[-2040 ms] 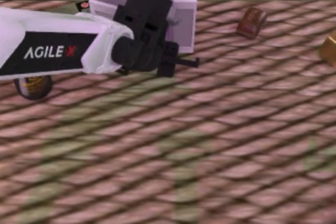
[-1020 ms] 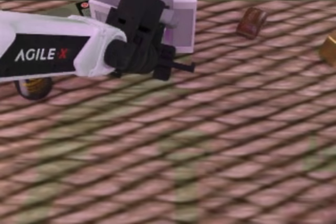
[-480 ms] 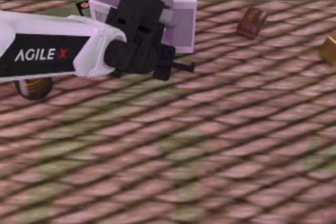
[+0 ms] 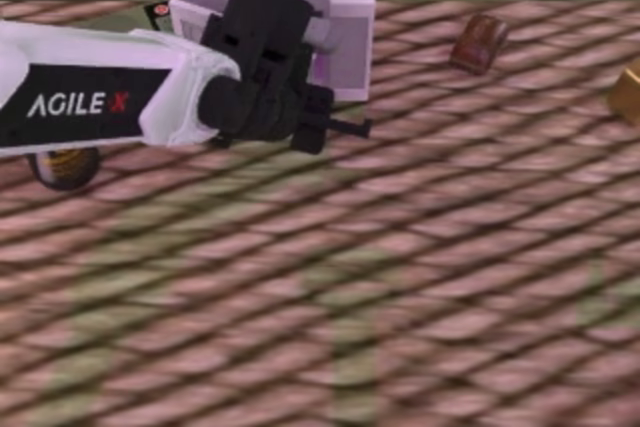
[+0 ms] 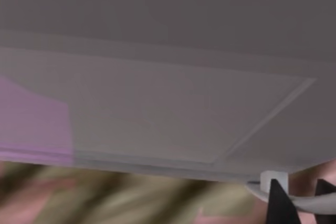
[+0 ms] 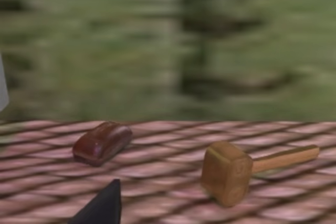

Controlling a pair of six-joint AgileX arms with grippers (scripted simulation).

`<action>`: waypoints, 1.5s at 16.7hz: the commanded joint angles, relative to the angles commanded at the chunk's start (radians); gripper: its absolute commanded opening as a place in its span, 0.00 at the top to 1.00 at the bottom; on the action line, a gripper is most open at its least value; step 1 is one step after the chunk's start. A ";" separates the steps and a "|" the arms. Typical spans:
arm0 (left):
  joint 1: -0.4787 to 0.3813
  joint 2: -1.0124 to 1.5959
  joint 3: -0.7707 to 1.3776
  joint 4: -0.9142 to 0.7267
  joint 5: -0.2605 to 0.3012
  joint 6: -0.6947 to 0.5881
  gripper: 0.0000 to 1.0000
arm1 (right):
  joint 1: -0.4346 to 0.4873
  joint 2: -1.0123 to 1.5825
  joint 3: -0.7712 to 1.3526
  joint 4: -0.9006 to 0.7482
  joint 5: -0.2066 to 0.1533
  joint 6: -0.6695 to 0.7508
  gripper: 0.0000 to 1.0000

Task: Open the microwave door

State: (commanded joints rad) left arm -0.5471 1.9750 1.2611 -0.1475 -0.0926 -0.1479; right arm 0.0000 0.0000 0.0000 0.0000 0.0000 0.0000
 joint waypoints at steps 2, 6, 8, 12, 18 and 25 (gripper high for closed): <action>-0.008 0.002 0.003 -0.001 0.008 -0.006 1.00 | 0.000 0.000 0.000 0.000 0.000 0.000 0.00; 0.003 -0.012 -0.018 0.007 0.024 0.020 1.00 | 0.000 0.000 0.000 0.000 0.000 0.000 0.00; 0.011 -0.023 -0.030 0.014 0.036 0.038 1.00 | 0.000 0.000 0.000 0.000 0.000 0.000 0.00; 0.017 -0.028 -0.042 0.017 0.044 0.052 1.00 | 0.000 0.000 0.000 0.000 0.000 0.000 0.00; 0.017 -0.028 -0.042 0.017 0.044 0.052 1.00 | 0.000 0.000 0.000 0.000 0.000 0.000 0.00; 0.017 -0.028 -0.042 0.017 0.044 0.052 1.00 | 0.000 0.000 0.000 0.000 0.000 0.000 0.00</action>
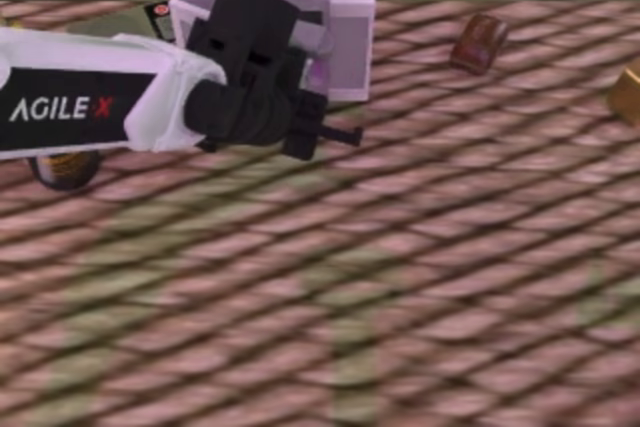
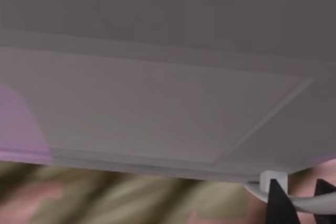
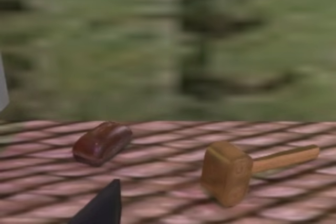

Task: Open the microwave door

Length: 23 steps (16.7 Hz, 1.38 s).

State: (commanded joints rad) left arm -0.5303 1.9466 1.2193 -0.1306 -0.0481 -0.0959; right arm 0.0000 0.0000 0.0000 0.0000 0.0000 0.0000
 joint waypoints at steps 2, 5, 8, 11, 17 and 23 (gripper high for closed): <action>0.000 0.000 0.000 0.000 0.000 0.000 1.00 | 0.000 0.000 0.000 0.000 0.000 0.000 0.00; 0.000 0.000 0.000 0.000 0.000 0.000 1.00 | 0.000 0.000 0.000 0.000 0.000 0.000 0.00; 0.000 0.000 0.000 0.000 0.000 0.000 1.00 | 0.000 0.000 0.000 0.000 0.000 0.000 0.00; -0.007 0.001 0.000 -0.001 0.010 -0.003 1.00 | 0.000 0.000 0.000 0.000 0.000 0.000 0.00; 0.018 -0.027 -0.038 0.013 0.046 0.053 1.00 | 0.000 0.000 0.000 0.000 0.000 0.000 0.00; 0.019 -0.028 -0.040 0.013 0.048 0.056 1.00 | 0.000 0.000 0.000 0.000 0.000 0.000 0.00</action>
